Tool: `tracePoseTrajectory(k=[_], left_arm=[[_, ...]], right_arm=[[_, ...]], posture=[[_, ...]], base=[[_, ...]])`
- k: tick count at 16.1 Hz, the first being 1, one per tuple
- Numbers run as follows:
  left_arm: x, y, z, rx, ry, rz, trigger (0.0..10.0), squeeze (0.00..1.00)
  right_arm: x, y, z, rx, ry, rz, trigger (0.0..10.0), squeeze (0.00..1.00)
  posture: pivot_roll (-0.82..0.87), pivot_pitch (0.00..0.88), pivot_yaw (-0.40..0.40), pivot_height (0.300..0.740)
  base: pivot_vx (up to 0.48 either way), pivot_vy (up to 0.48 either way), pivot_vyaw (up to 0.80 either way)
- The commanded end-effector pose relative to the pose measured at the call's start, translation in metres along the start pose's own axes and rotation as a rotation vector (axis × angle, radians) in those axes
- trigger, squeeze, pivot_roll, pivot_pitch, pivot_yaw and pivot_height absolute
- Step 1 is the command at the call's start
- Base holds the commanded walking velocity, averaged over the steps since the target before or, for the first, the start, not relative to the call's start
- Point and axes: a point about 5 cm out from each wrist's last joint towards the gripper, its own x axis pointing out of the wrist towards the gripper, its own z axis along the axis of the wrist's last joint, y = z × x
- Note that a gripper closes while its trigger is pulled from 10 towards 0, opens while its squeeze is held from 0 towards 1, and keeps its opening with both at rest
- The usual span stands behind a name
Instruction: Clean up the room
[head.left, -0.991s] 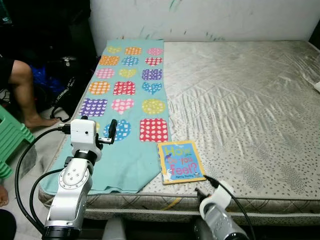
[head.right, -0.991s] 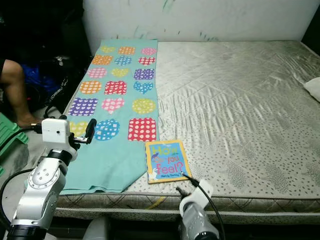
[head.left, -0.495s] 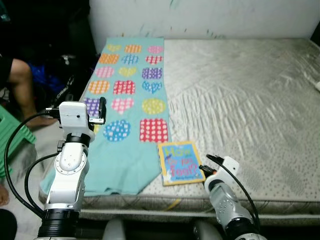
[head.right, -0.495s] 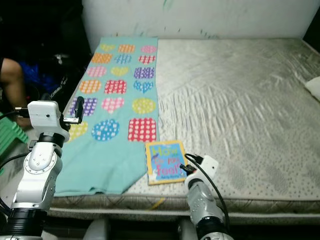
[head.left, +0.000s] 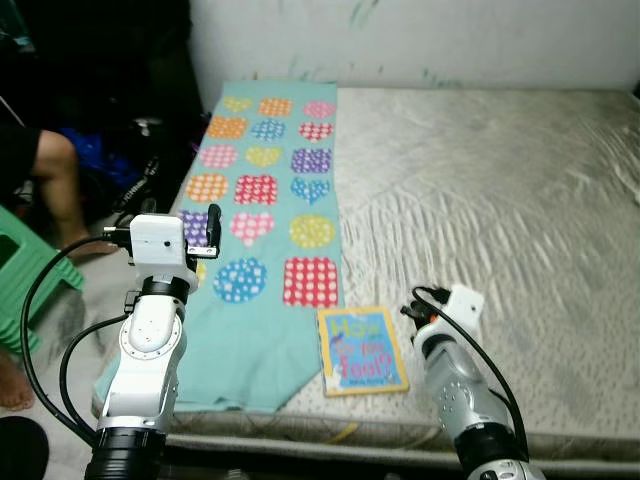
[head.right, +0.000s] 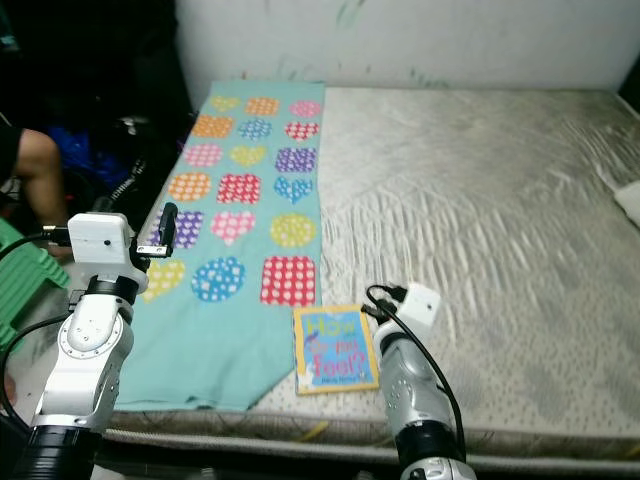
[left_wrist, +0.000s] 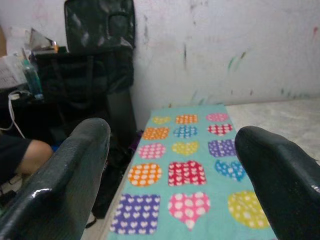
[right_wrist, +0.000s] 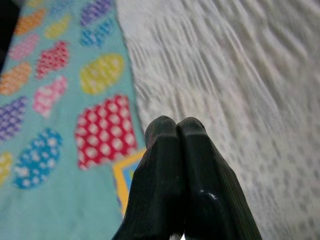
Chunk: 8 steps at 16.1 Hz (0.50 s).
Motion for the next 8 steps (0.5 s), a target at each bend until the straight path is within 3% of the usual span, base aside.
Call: tracePoseTrajectory(k=[1, 5, 8], left_arm=[[0.001, 0.003, 0.001, 0.021, -0.011, 0.003, 10.0, 0.00], [0.002, 0.012, -0.004, 0.103, -0.017, 0.012, 10.0, 0.00], [0.000, 0.012, -0.013, 0.058, 0.030, 0.002, 10.0, 0.00]], right_arm=[[-0.032, 0.090, 0.148, -0.380, -0.694, 0.321, 10.0, 0.00], [-0.029, 0.086, 0.142, -0.385, -0.676, 0.311, 10.0, 0.00], [-0.025, 0.082, 0.133, -0.374, -0.653, 0.330, 10.0, 0.00]], posture=[[-0.08, 0.000, 0.092, 0.740], [-0.08, 0.000, 0.096, 0.740], [-0.07, 0.000, 0.097, 0.740]], base=[[0.000, 0.000, 0.00], [0.000, 0.000, 0.00], [0.000, 0.000, 0.00]])
